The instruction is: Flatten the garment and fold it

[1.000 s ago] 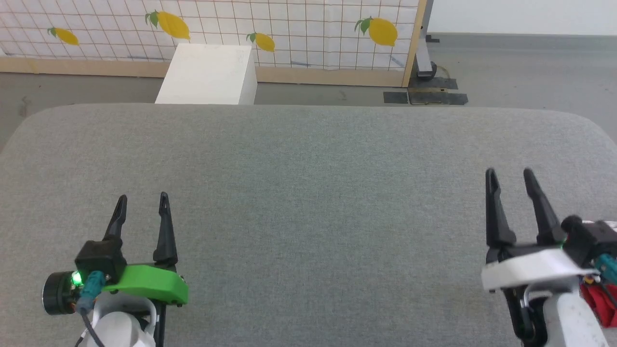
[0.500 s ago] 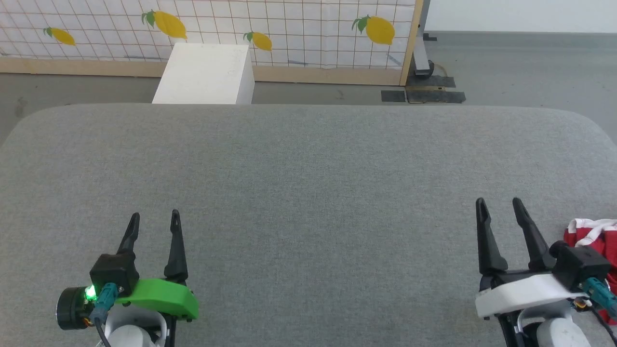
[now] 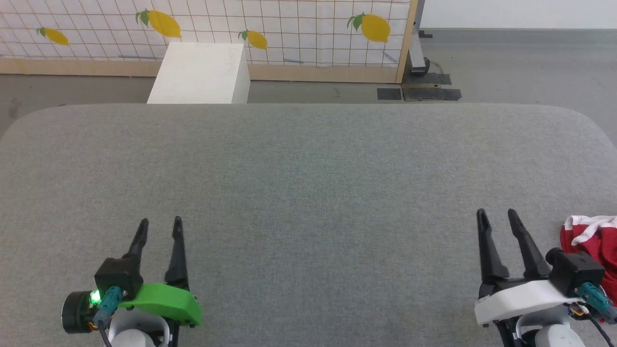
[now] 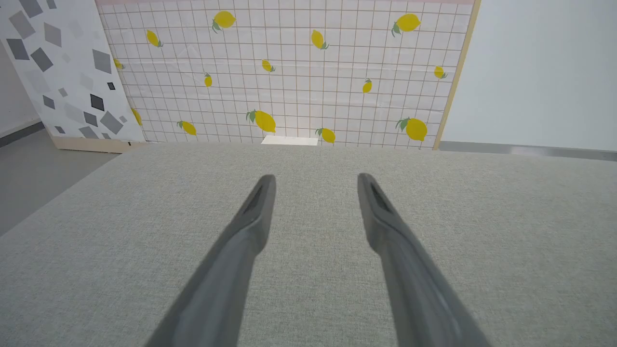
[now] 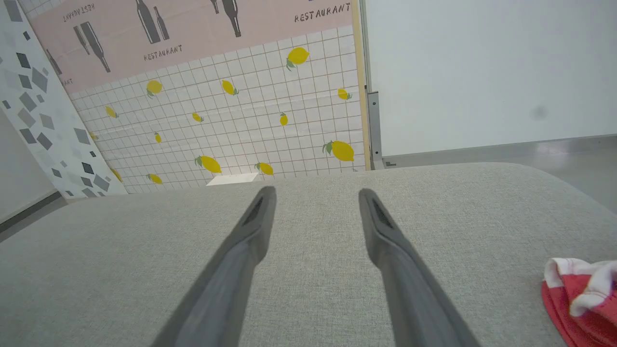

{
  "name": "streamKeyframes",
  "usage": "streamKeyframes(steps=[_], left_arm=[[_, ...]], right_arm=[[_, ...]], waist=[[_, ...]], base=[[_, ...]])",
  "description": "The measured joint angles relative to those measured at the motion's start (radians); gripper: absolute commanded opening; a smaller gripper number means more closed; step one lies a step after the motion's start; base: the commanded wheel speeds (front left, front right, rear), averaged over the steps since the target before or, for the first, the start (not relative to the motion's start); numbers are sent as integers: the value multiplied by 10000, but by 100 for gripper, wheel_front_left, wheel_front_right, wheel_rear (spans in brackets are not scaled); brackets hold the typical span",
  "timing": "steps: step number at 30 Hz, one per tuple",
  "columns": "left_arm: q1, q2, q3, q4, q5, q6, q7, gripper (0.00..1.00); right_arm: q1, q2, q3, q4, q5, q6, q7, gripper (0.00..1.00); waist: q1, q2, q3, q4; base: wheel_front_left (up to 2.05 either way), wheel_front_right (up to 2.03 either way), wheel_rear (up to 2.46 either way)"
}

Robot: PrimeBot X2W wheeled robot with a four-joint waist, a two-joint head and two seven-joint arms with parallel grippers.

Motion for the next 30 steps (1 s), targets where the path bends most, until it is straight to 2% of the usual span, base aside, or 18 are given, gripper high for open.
streamKeyframes(steps=[30], left_arm=[[5, -98, 12, -360, 236, 4, 512, 0]], right_arm=[[0, 0, 59, -318, -349, 0, 495, 0]], waist=[[0, 1, -77, -58]], base=[[0, 0, 0]])
